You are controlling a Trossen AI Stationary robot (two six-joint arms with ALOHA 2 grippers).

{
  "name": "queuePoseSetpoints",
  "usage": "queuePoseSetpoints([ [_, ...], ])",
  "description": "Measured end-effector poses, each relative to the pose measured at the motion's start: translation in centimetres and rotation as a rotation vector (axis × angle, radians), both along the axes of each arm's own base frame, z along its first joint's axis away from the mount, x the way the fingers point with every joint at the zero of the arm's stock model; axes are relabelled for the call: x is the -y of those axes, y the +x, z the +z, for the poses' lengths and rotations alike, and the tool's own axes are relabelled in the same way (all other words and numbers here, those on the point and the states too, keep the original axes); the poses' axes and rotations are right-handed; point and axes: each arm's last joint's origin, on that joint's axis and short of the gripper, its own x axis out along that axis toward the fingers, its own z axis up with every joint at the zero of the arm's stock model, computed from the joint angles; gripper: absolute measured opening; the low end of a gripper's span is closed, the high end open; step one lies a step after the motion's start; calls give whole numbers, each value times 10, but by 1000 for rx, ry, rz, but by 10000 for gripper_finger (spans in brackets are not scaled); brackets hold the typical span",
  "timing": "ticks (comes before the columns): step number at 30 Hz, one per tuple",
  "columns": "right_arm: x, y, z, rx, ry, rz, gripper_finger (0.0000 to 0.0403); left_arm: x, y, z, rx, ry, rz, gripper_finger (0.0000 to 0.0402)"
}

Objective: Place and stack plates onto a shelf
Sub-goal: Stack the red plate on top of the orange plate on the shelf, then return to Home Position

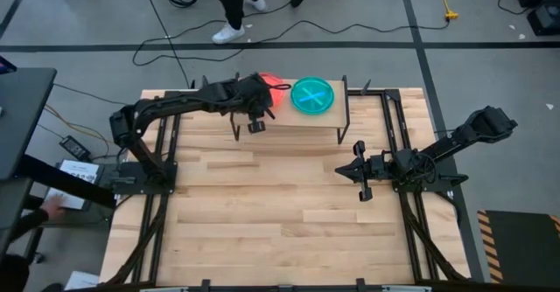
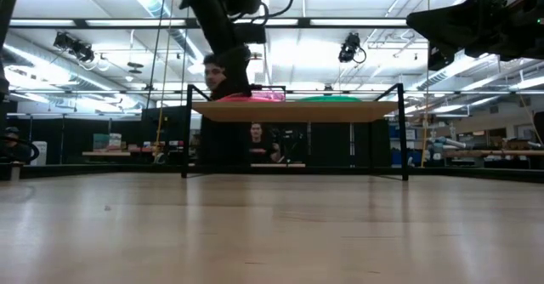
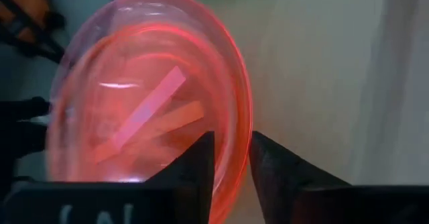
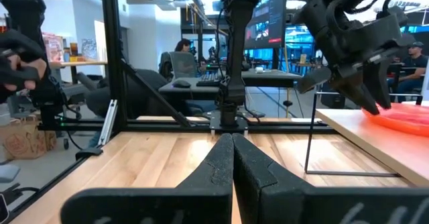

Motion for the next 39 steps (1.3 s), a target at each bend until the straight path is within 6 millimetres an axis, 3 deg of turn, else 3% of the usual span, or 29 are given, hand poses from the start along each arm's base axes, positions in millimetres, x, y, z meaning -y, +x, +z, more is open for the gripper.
queuePoseSetpoints([
  [8,0,0,0,-1,-2,-9,5,11,-13,30,104,13,-24,88],
  [14,1,0,0,-1,-7,-26,5,6,-13,29,117,0,-14,59],
  [19,1,0,0,-2,-7,-26,5,-1,-15,29,155,-53,-9,68],
  [22,2,0,-1,-13,-11,-33,5,9,-17,29,217,-74,-42,64],
  [29,13,10,2,-60,-30,-91,5,57,-36,-14,499,-11,-167,14],
  [32,18,18,6,-105,-42,-90,5,76,-48,-25,643,-12,-198,10],
  [39,30,27,13,-171,-69,-91,4,110,-73,-50,784,-24,-300,11],
])
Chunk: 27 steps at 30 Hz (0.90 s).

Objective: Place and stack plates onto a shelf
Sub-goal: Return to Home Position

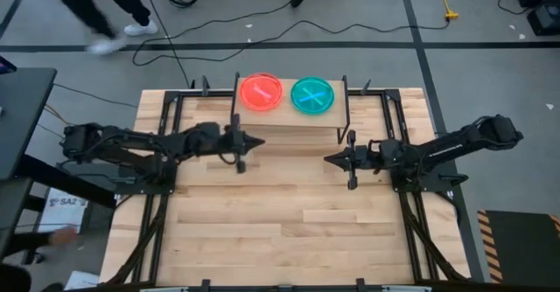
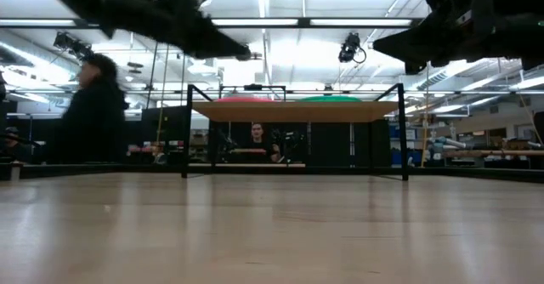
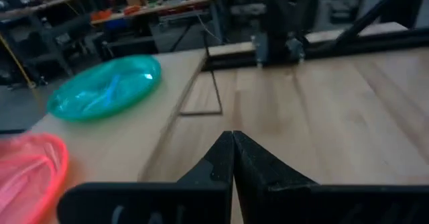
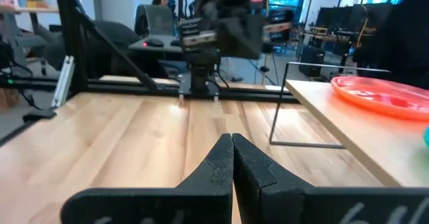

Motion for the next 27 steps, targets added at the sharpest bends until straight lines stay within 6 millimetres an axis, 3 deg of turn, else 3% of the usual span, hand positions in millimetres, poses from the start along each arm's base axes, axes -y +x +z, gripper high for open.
queuePoseSetpoints([
  [12,8,-11,-8,-150,0,-25,4,20,-45,-50,72,-77,-64,11],
  [17,9,-21,-8,-189,-23,-36,4,23,-68,-58,114,-91,-68,11],
  [27,15,-45,-19,-109,-7,-76,4,17,-110,-74,192,-98,-25,11],
])
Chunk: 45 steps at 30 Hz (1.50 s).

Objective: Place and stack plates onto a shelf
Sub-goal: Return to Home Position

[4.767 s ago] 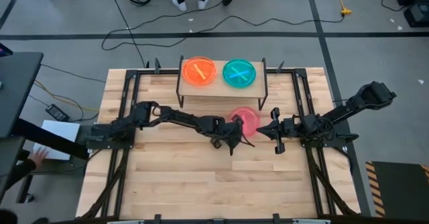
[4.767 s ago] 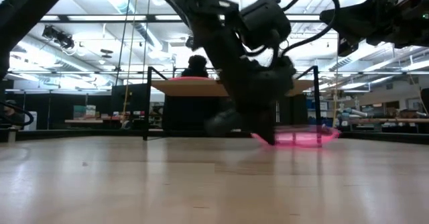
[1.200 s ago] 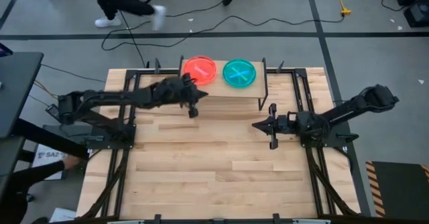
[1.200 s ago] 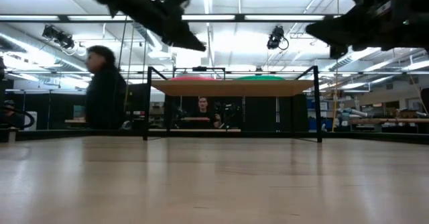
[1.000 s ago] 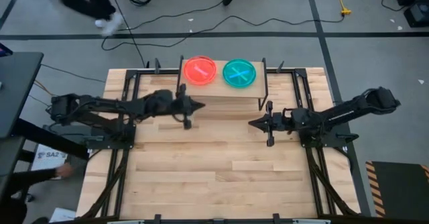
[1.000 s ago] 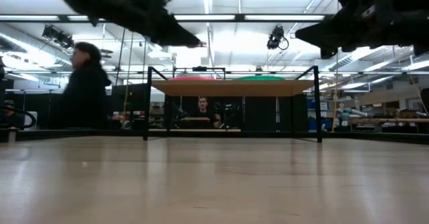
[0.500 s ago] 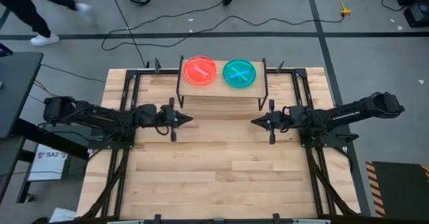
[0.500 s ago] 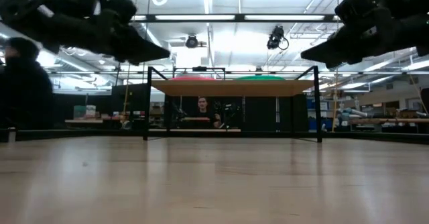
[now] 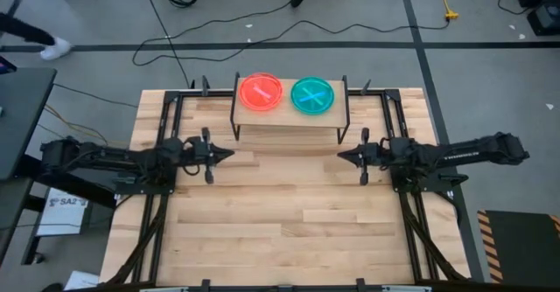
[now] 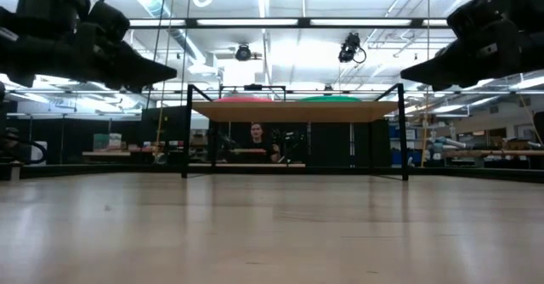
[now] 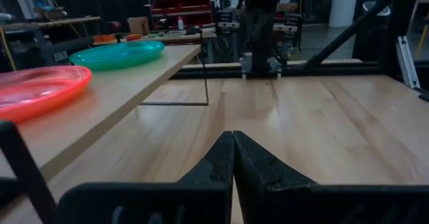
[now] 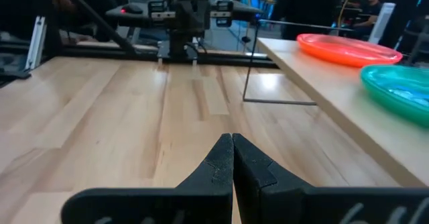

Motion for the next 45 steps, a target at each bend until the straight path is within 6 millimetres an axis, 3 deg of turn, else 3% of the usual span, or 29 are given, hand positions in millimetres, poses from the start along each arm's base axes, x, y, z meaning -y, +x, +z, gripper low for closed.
queuePoseSetpoints([
  [11,4,-16,3,30,15,-66,3,-12,-13,2,-23,-16,2,11],
  [16,5,-22,-5,47,5,-118,3,-14,-18,2,-32,-18,25,11],
  [27,5,-33,3,148,-6,-85,3,-18,-35,7,1,-11,41,11],
  [38,5,-34,4,160,-16,-78,3,-14,-55,12,82,18,116,11],
  [45,5,-34,4,162,-6,-78,3,-14,-55,12,78,26,123,11],
])
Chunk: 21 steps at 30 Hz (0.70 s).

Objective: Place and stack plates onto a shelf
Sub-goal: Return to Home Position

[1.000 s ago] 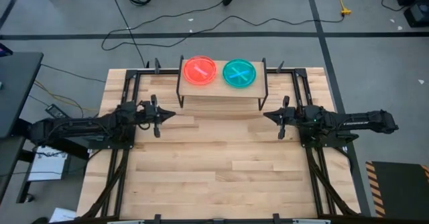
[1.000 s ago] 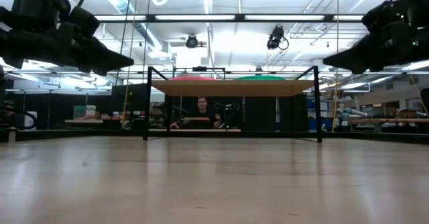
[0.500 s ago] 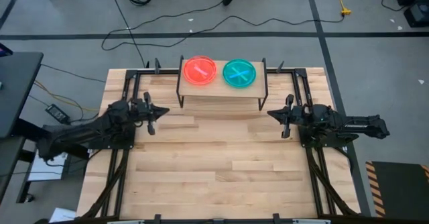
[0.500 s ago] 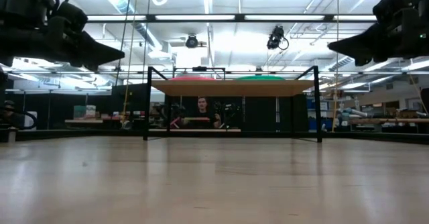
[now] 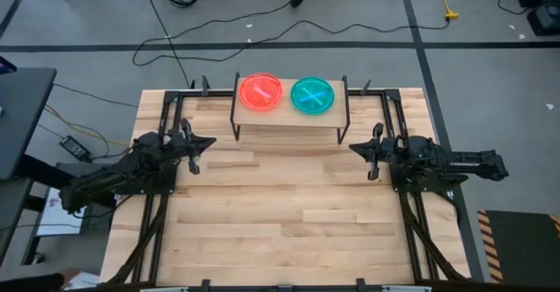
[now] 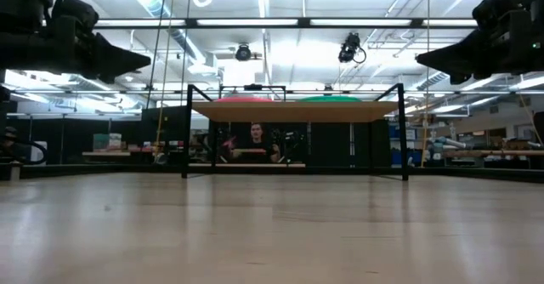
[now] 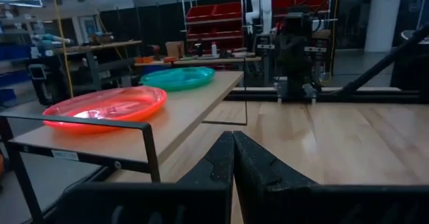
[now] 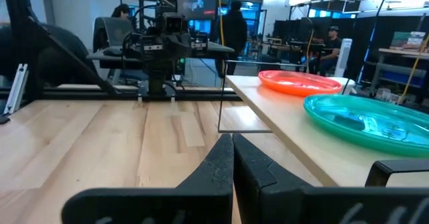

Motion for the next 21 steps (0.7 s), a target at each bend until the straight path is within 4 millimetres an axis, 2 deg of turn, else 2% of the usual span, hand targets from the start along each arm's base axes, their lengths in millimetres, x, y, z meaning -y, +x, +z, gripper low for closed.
queuePoseSetpoints([
  [8,2,-1,1,13,19,-78,3,-2,0,-1,-2,-13,61,11],
  [14,6,-2,3,29,12,-221,8,-2,0,-2,-8,-48,51,11],
  [21,6,-2,3,40,46,-225,21,-2,0,-2,5,-67,48,11],
])
